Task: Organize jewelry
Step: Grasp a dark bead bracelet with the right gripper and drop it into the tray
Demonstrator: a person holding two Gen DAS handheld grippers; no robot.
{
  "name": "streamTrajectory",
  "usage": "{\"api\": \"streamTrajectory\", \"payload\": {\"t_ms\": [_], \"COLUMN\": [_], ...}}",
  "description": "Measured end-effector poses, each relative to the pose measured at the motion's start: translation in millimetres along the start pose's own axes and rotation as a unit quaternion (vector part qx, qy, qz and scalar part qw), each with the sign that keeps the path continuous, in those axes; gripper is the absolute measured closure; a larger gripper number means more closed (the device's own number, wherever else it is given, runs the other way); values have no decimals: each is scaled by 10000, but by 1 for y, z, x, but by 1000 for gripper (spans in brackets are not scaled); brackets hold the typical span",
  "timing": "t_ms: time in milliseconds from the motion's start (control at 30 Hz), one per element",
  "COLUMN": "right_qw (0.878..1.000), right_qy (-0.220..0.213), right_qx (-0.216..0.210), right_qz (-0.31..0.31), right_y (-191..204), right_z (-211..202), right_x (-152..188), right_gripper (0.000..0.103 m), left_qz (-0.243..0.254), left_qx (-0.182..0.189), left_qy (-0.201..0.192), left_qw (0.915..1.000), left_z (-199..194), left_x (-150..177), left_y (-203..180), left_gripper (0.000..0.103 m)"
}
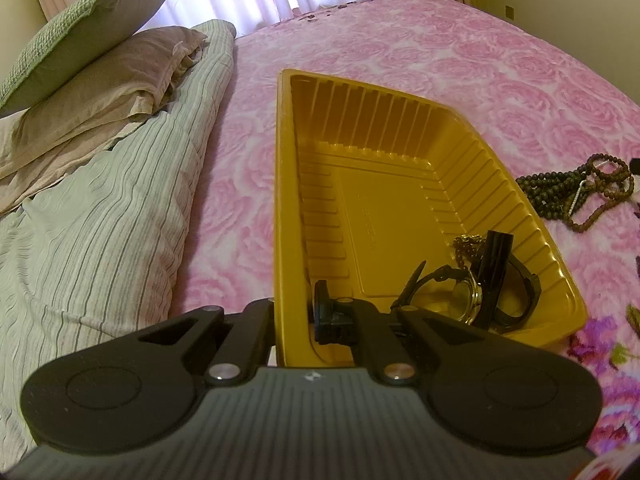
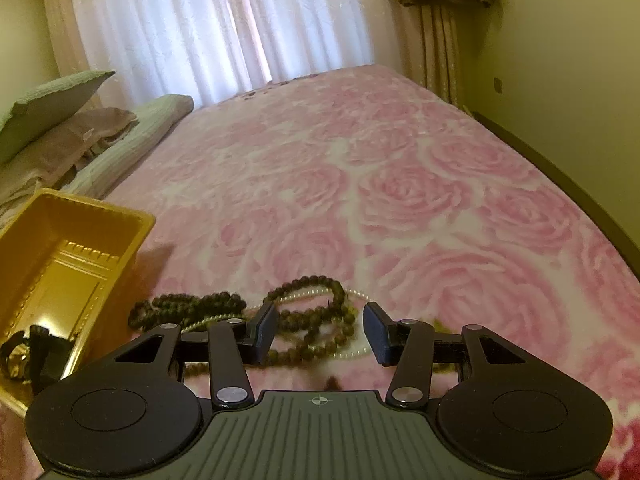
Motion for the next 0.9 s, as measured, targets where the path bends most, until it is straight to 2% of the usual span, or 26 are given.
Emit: {"api": "streamTrajectory", "payload": {"t_ms": [100, 167, 333, 500, 633, 900], "right_qw": [9999, 9999, 9995, 9993, 9993, 9995], "right_qy": [31, 69, 222, 290, 276, 6], "right_qx": [62, 84, 158, 188, 243, 207], "right_qz": [-100, -123, -155, -109, -113, -257], "right_y": [-1, -2, -4, -5, -5, -5], "right_z": [12, 19, 32, 38, 35, 9], "right_x": [-3, -4, -1, 1, -1, -13], "right_gripper": [56, 66, 76, 82, 95, 97], "left_qz": [-2, -3, 0, -3, 0, 3], "left_qx": [-6, -6, -6, -7, -16, -16], "left_qy": [0, 3, 6, 2, 6, 0], "left_qw": [10000, 10000, 10000, 10000, 10000, 10000], "left_z": [0, 0, 0, 0, 0, 0], "left_x": [0, 0, 0, 0, 1, 1], "left_y": [0, 0, 0, 0, 0, 0], "left_gripper": [100, 100, 100, 100, 100, 100]}}
Point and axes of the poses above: each gripper's, at about its wrist camera, not at the fingertips, and z roughly the way its jaws point, y to its left, x to its underside, the point moved 4 cm from there along z, roughly the way its jaws point, and after that the axes turned 10 degrees about -y, right-handed, at the moved point
